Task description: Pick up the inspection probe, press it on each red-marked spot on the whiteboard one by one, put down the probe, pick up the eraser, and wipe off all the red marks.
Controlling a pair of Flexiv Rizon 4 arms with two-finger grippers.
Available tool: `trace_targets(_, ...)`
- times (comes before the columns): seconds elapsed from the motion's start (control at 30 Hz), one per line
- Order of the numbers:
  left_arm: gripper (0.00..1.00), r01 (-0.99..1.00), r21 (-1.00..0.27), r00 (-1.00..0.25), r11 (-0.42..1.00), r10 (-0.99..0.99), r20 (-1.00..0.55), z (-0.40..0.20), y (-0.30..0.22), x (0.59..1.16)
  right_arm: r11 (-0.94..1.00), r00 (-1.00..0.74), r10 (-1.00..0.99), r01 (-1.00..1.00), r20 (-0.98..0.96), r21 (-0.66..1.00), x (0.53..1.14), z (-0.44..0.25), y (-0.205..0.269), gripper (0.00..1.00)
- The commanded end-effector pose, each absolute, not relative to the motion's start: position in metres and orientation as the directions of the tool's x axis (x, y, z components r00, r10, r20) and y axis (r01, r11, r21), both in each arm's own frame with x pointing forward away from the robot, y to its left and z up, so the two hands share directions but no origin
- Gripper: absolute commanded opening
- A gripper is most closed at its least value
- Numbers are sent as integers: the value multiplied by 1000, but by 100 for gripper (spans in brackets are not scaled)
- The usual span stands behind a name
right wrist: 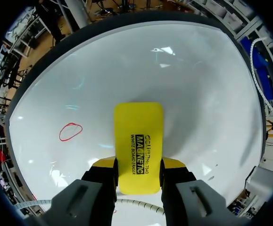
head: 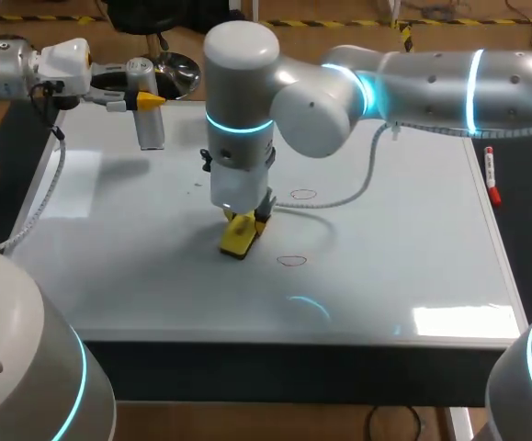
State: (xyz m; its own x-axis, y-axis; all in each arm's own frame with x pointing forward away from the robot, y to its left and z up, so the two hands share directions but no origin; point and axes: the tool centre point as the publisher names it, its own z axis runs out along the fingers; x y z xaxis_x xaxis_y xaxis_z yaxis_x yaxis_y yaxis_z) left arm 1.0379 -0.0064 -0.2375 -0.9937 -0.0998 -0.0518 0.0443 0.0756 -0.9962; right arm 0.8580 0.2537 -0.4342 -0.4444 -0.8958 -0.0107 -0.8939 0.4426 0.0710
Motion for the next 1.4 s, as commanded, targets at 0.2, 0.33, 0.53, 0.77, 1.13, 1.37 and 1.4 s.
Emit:
trace_targets(0.2,0,46,-996,-993,77,-104,-54,-236,-7,1036,470,-471,-882,-880,-3,70,850,-448,222,0)
trace_targets(0.33,0,46,-996,-993,77,-104,-54,-236,-7,1036,477,-478,-878,-876,3,68,849,-448,217,0)
trace_targets(0.53,0,46,-996,-993,77,-104,-54,-236,-7,1036,457,-457,-889,-890,-25,13,856,-398,223,0)
trace_targets(0.77,0,46,-996,-993,77,-104,-54,-236,-7,1036,404,-402,-913,-915,-65,-17,872,-340,231,0)
trace_targets(1.13,0,46,-996,-993,77,-104,-54,-236,-7,1036,401,-398,-913,-916,-88,-10,893,-344,243,0)
trace_targets(1.37,0,46,-996,-993,77,-104,-54,-236,-7,1036,454,-450,-889,-891,-90,-27,922,-334,213,0)
trace_targets(1.4,0,46,-996,-993,77,-104,-54,-236,-7,1036,466,-461,-883,-884,-87,-46,928,-333,205,0)
